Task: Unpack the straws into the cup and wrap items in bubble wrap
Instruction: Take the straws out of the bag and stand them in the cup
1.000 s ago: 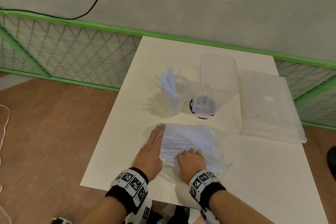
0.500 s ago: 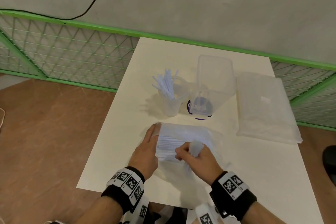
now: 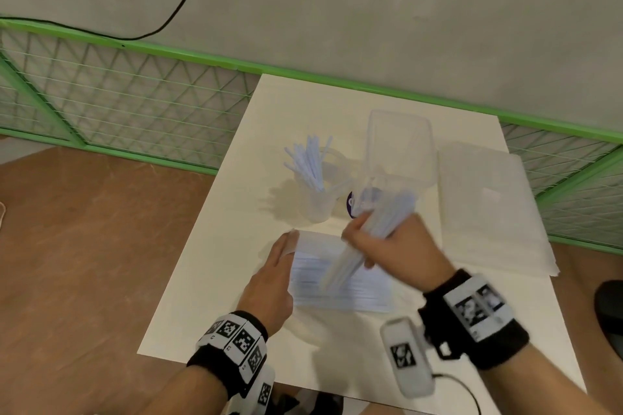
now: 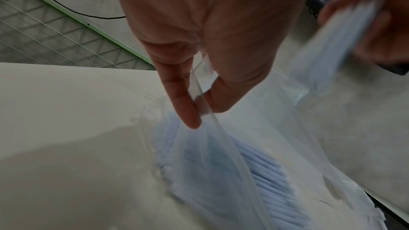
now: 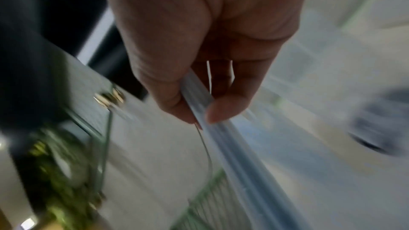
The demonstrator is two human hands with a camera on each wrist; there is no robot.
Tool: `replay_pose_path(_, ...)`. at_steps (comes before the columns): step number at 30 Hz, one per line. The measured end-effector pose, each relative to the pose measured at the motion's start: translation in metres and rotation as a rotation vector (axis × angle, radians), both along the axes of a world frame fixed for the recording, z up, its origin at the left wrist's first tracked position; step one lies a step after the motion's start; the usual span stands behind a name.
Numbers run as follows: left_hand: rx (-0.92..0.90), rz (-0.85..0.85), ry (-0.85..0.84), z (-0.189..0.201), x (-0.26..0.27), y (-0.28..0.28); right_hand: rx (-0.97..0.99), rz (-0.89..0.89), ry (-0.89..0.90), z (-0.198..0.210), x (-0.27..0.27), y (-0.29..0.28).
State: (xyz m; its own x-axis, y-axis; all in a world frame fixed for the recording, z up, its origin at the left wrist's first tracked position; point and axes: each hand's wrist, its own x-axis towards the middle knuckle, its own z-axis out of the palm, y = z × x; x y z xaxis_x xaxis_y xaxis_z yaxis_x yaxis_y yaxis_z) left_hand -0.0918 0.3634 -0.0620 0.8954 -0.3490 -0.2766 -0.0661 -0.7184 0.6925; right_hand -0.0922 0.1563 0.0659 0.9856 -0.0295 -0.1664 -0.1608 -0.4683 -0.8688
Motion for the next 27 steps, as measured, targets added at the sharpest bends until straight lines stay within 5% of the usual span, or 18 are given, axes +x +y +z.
replay_pose_path(6, -0.004, -0.01, 0.017, 0.001, 0.0, 0.001, -0.122, -0.225, -0.332, 0.077, 0.077, -0.012)
replay_pose_path(14, -0.008, -0.015, 0.001, 0.005, 0.002, 0.001, -0.329, -0.124, -0.183, 0.026, 0.147, 0.003)
replay_pose_path(17, 0.002, -0.013, -0.001, 0.005, 0.003, 0.002, -0.42, -0.085, -0.136, 0.016, 0.148, 0.001)
replay_pose_path(23, 0.008, -0.007, 0.031, 0.007, 0.003, 0.001, -0.426, -0.126, -0.422, 0.036, 0.12, 0.0)
replay_pose_path(27, 0.016, -0.009, 0.04, 0.004, 0.004, 0.0, -0.322, 0.063, -0.468, 0.036, 0.062, 0.018)
